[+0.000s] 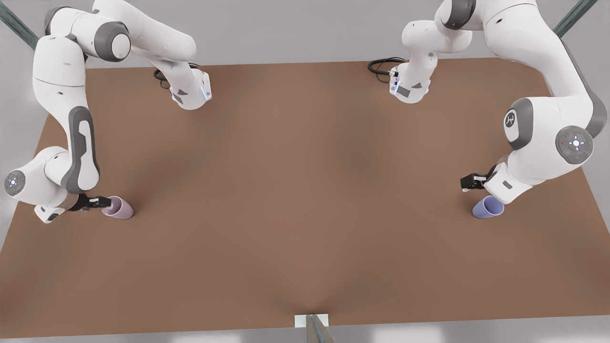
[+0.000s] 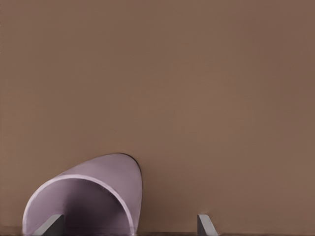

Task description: Stack the cups, with the pink cup at the bottom and the purple cup at the top

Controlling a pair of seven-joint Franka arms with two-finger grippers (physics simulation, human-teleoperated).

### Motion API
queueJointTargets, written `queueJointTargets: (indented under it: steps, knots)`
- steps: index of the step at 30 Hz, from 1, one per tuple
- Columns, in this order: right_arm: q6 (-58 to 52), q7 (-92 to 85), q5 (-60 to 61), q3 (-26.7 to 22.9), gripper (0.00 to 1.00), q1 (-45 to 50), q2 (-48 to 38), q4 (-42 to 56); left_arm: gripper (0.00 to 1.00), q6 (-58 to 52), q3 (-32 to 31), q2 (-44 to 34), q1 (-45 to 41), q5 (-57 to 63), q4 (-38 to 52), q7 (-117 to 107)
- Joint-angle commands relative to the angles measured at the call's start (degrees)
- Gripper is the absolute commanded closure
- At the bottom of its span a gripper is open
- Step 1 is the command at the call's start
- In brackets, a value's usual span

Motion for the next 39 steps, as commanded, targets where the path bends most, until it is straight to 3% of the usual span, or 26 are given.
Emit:
queueJointTargets:
  steps: [1, 8, 9, 12, 13, 14, 16, 22, 28, 31, 32, 33, 35, 39]
  knots:
    - [5.27, -16.24, 0.53, 0.00, 0.00, 0.00, -0.35, -2.09, 0.00, 0.00, 0.01, -0.06, 0.00, 0.08, 0.03, -0.07]
    - [8.36, -17.92, 0.53, -0.09, 0.00, -0.79, 2.55, -2.63, 0.00, 0.00, 0.01, -0.06, 0.17, 0.08, 0.03, 0.02]
    - [8.36, -17.92, 0.53, -0.09, 0.04, -0.79, 2.55, -2.63, 0.00, 0.00, 0.01, 0.03, 0.17, -0.01, 0.03, 0.02]
    - [7.92, -17.92, 0.53, 0.00, 0.25, -0.88, 2.55, -2.80, 0.00, 0.00, 0.45, 0.03, 0.26, -0.01, 0.03, 0.02]
    - [7.92, -17.74, 0.53, 0.00, 0.36, -0.88, 2.46, -3.24, 0.00, 0.00, 0.54, 0.03, 0.26, -0.01, 0.04, 0.02]
    - [7.66, -17.74, 0.53, 0.00, 0.53, -0.80, 2.29, -3.33, 0.00, 0.00, 0.54, 0.03, 0.26, -0.01, 0.12, -0.07]
    - [7.31, -17.74, 0.53, 0.00, 0.72, -0.88, 2.29, -3.59, 0.00, 0.00, 0.54, 0.12, 0.26, -0.01, 0.03, -0.07]
    - [5.55, -16.95, 0.53, 0.53, 0.79, -0.88, 1.58, -3.24, 0.00, 0.00, 0.54, 0.20, 0.26, -0.01, 0.21, -0.15]
    - [-6.22, -6.86, 0.09, 3.78, 0.79, 0.96, -7.55, -3.77, 0.00, 0.00, 1.33, 0.20, 0.26, -0.01, 0.21, 0.02]
    - [-16.06, 15.09, 0.09, 4.04, 0.79, 13.25, -13.44, -3.16, 0.00, 0.18, 2.38, 0.55, 0.26, -0.01, 0.12, -0.07]
    - [-22.28, 22.83, 0.09, 5.44, 0.79, 16.68, -13.19, 0.17, 0.00, 0.18, 2.47, 0.56, 0.35, 0.08, 0.21, 0.02]
    - [-24.77, 32.60, 0.53, 9.93, 0.79, 19.33, -13.36, 1.85, 0.00, 0.18, 2.47, 1.00, 0.26, -0.01, 0.21, -0.07]
    - [-24.34, 45.62, 1.49, 12.83, 0.79, 25.92, -12.31, 4.14, 0.00, 0.18, 2.65, 1.17, 0.35, 0.08, 0.21, -0.07]
    - [-20.47, 66.09, 1.84, 13.10, 0.79, 41.91, -0.62, 18.28, 0.00, 0.62, 3.26, 1.43, 0.35, 0.08, 0.21, -0.07]
